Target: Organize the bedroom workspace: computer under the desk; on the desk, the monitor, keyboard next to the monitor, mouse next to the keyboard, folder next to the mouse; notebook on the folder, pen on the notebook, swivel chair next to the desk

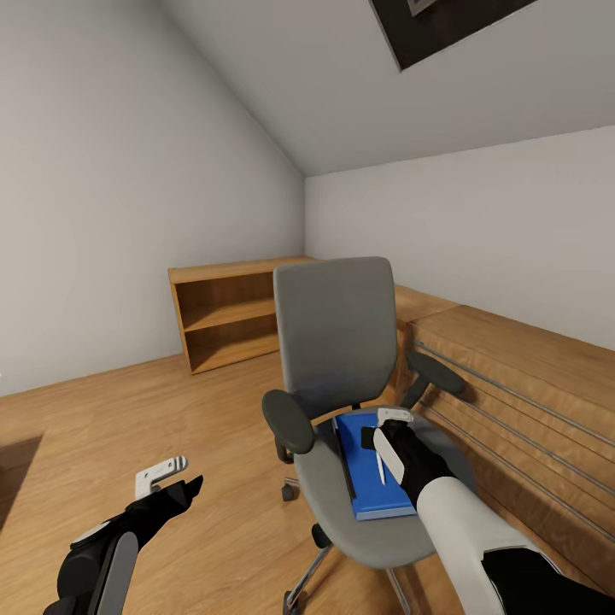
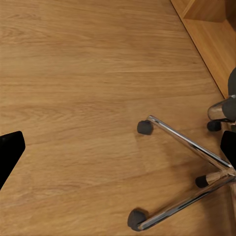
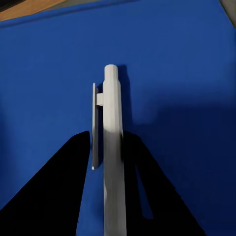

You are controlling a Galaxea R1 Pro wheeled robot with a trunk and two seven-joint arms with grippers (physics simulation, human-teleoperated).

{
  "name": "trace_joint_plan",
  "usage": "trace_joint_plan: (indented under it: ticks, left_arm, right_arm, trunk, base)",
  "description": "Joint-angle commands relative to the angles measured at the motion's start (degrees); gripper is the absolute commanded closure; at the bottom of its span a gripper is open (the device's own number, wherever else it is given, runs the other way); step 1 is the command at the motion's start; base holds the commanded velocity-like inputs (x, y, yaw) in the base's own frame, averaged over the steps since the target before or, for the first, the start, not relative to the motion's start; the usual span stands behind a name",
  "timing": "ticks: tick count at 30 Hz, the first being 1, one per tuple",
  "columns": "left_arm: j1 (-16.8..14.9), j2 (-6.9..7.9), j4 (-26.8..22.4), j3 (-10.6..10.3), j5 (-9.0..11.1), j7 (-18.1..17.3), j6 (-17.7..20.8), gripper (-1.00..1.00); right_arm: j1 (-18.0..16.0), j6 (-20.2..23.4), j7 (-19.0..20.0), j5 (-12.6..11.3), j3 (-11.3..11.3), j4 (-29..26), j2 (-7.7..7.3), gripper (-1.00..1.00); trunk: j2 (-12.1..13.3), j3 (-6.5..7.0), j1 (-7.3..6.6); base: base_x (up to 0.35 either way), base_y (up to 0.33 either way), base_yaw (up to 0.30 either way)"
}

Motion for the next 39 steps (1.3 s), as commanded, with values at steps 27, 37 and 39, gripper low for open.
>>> trace_joint_plan:
  ticks: [27, 37, 39]
  left_arm:
    - [-0.04, 0.08, 0.31, 0.96, 0.60, 0.38, 0.38, -1.00]
    - [-0.04, 0.28, 0.68, 1.18, 0.60, 0.38, 0.38, -1.00]
    - [-0.04, 0.40, 1.02, 1.19, 0.60, 0.40, 0.38, -1.00]
  right_arm:
    - [0.11, 0.22, -0.49, -0.53, 0.15, -4.15, -0.25, 1.00]
    - [6.21, 3.12, -0.57, -0.60, 0.01, -20.80, -0.60, 1.00]
    - [8.65, 4.11, -0.57, -0.60, -0.02, -26.24, -0.71, 1.00]
  trunk:
    - [10.00, 4.42, -5.50]
    - [14.01, 6.22, -7.70]
    - [14.81, 6.58, -8.14]
  base:
    - [-0.042, 0.000, 0.000]
    - [-0.329, 0.000, 0.000]
    - [-0.339, 0.000, 0.000]
